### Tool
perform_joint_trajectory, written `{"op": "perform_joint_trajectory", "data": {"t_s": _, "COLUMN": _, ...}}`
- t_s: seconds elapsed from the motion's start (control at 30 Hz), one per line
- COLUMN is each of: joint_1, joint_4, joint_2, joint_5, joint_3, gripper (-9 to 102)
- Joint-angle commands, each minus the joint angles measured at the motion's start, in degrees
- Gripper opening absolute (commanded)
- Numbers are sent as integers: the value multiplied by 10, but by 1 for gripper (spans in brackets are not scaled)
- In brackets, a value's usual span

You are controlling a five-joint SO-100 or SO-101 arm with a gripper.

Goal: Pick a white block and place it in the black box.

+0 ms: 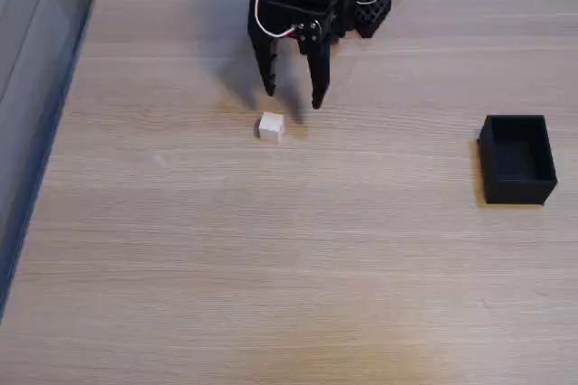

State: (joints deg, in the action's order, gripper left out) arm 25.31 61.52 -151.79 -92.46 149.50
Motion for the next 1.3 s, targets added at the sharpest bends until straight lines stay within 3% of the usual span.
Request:
{"op": "perform_joint_trajectory", "data": {"t_s": 0.0, "joint_1": 31, "joint_4": -13, "joint_2": 20, "joint_5": -16, "joint_3": -31, "gripper": 33}}
{"op": "perform_joint_trajectory", "data": {"t_s": 0.93, "joint_1": 75, "joint_4": -102, "joint_2": 204, "joint_5": -69, "joint_3": -63, "gripper": 34}}
{"op": "perform_joint_trajectory", "data": {"t_s": 1.27, "joint_1": 75, "joint_4": -180, "joint_2": 244, "joint_5": -78, "joint_3": -32, "gripper": 34}}
